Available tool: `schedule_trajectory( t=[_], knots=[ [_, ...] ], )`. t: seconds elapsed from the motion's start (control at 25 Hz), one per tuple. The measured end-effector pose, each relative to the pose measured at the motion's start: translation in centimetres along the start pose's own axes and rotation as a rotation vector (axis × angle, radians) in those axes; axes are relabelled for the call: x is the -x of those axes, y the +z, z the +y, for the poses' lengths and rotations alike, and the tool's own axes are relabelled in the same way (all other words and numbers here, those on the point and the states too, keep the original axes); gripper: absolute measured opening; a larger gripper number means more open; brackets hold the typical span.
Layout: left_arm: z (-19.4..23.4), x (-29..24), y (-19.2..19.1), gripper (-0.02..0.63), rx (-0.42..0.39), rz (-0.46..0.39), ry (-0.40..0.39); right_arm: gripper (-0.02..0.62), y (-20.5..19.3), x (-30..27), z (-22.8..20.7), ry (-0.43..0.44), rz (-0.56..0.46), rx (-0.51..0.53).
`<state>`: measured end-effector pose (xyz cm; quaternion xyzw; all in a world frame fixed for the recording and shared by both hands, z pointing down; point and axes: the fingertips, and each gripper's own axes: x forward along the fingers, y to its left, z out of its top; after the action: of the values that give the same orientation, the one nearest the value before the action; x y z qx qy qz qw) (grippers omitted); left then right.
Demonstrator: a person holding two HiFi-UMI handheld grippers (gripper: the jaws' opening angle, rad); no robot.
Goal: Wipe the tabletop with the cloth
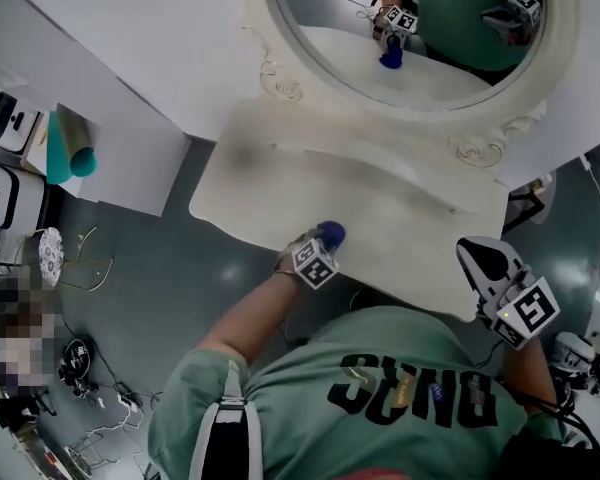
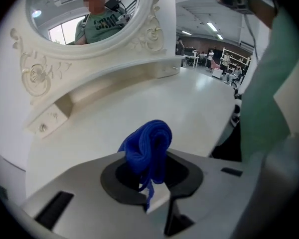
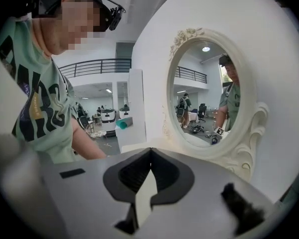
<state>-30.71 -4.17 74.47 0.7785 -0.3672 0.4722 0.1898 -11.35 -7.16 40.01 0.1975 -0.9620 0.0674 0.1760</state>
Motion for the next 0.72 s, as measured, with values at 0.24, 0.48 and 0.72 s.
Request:
schedule_trajectory(
  t=[0.24, 0.48, 0.72],
  knots=[
    [-9.8, 4.8, -14.2, 0.084, 0.056, 0.187, -0.163, 0.012, 0.8, -3.4, 2.2, 0.102, -0.028, 0.012],
    [-8.3, 4.9, -8.6, 0.084, 0.055, 0.035, -0.124, 0.012, 1.1, -3.8, 2.1, 0.095, -0.009, 0.021],
    [0.5, -0.7, 9.0, 0.086, -0.081, -0.142, 0.003, 0.012, 1.7, -1.6, 1.5, 0.005, 0.004, 0.03]
  ],
)
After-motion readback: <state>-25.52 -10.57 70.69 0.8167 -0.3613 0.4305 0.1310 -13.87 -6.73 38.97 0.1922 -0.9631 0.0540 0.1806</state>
